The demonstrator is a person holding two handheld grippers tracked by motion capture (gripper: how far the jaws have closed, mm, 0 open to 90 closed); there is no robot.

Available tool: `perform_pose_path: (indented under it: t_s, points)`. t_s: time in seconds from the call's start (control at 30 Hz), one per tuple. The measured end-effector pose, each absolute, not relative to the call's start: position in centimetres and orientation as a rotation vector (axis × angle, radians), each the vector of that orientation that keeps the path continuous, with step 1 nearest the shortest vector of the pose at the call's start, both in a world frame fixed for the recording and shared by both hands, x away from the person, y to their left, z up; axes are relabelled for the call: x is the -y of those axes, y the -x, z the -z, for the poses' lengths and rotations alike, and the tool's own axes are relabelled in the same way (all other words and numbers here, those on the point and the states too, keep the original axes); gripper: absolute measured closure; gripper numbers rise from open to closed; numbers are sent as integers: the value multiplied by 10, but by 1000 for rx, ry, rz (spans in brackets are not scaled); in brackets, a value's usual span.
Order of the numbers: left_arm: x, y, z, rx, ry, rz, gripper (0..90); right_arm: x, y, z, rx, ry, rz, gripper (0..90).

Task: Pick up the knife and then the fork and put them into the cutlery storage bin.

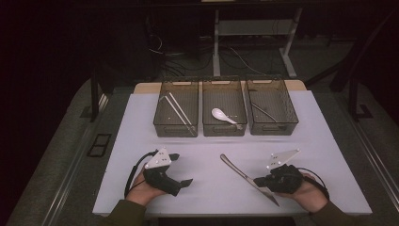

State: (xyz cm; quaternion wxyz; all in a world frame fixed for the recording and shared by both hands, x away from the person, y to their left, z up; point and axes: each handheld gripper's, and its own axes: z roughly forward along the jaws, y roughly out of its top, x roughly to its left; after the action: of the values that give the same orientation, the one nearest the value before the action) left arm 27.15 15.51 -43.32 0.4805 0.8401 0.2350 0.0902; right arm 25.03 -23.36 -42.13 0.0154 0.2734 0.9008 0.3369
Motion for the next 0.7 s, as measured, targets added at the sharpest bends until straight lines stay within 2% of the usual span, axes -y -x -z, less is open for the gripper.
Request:
perform_pose_path:
  t_s: [0.3, 0.7]
  points:
    - [-155, -271, 433, -573, -2053, -220, 0, 223, -239, 433, -2859, -806, -901, 897]
    - [-155, -271, 433, -574, -2050, -221, 0, 229, -246, 433, -2807, -800, -806, 898]
